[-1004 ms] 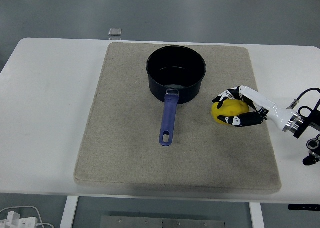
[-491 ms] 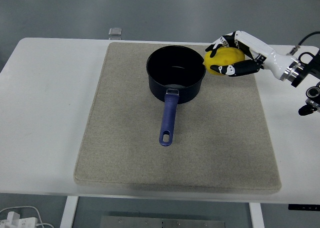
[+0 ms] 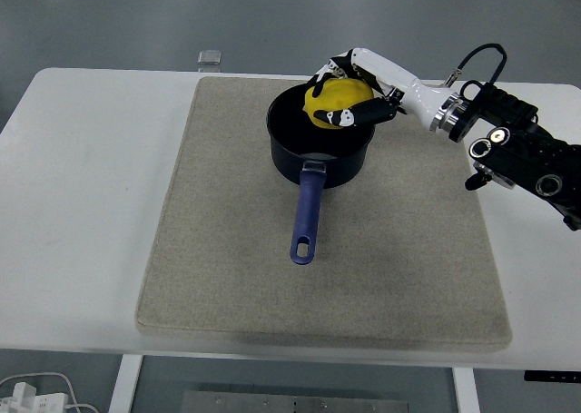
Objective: Put the potato in the blue pot
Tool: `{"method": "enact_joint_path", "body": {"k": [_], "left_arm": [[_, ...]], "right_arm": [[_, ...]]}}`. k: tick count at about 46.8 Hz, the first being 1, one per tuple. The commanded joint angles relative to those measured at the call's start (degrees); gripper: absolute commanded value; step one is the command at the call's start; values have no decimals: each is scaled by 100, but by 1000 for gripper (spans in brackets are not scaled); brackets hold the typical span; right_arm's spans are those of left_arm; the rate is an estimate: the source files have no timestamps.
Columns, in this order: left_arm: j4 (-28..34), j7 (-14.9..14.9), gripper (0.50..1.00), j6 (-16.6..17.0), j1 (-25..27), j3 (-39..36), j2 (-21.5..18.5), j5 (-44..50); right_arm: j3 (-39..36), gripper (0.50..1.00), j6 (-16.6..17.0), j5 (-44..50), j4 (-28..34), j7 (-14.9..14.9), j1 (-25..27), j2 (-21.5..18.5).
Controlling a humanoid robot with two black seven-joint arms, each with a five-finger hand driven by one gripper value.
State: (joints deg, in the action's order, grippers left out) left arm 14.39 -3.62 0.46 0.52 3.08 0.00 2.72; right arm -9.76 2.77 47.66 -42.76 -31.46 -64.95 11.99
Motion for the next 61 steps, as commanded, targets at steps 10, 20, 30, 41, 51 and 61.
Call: {"method": "enact_joint_path", "body": {"k": [10, 20, 30, 41, 51, 61], "left_arm": [[2, -7, 994, 7, -8, 0, 0, 0], [2, 1, 992, -2, -17, 0, 0, 0], [-7, -8, 994, 7, -17, 0, 0, 0], [-24, 1, 994, 7, -17, 0, 0, 0], [-33, 1, 992, 7, -17, 0, 0, 0], [-51, 1, 994, 7, -17, 0, 0, 0]], "right_arm": [[70, 500, -180, 24, 1032, -35, 44, -890], [70, 500, -339, -12, 1331, -53, 88, -1102], [-9, 535, -356, -29, 1331, -53, 149, -1137], [-44, 930, -339, -47, 1323, -53, 185, -1102], [-44, 930, -339, -161, 1305, -53, 185, -1102], [-53, 930, -339, -363, 1305, -53, 185, -1093]]}}
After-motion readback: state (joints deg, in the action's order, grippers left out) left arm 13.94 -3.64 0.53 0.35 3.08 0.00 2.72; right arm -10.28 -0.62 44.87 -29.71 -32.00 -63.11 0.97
